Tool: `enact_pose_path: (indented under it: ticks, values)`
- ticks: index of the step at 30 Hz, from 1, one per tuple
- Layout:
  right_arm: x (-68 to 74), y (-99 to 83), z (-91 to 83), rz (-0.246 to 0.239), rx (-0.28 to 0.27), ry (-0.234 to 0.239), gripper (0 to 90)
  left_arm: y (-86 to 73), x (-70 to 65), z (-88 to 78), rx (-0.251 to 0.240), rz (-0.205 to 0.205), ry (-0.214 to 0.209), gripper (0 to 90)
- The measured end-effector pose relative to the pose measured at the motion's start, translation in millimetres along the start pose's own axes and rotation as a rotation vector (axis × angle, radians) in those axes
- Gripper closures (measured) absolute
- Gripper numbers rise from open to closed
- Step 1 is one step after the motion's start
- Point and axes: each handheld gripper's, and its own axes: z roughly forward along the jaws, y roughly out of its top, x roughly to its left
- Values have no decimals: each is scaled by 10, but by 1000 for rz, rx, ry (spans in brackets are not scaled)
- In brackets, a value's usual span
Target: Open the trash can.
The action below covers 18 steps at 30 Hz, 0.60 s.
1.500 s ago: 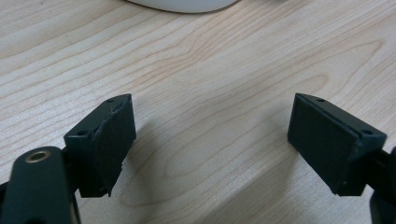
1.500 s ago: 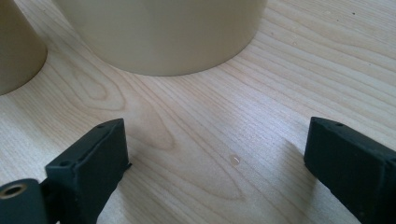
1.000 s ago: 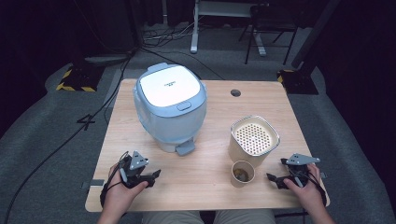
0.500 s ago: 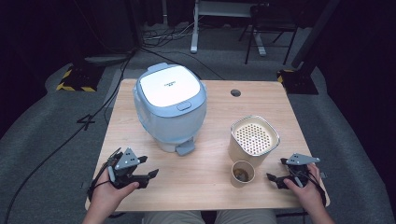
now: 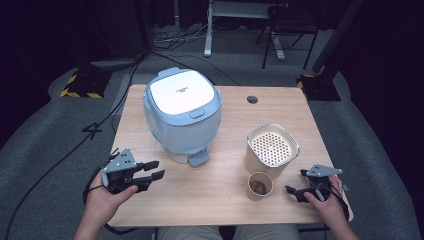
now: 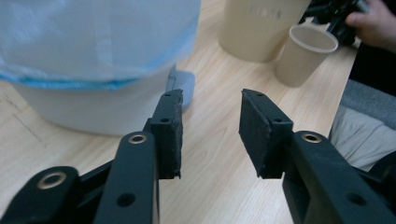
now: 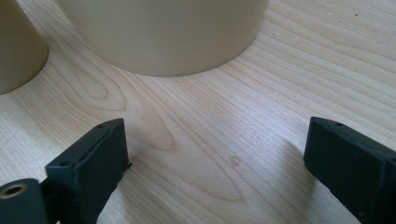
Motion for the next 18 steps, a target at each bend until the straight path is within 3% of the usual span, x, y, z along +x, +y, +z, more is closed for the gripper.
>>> enact_pose_path:
  ticks: [1, 7, 15, 18]
  values:
    - [-1, 0, 0, -1, 0, 0, 66, 0, 0, 0, 0, 0, 0, 626]
    - [-2, 1, 1, -2, 0, 2, 66, 224, 25, -17, -109, 18, -62, 675]
    - [-4, 1, 1, -3, 0, 3, 66, 451, 60, 0, -191, 38, -133, 713]
    - [-4, 1, 1, -3, 0, 3, 66, 534, 104, 7, -222, 69, -164, 730]
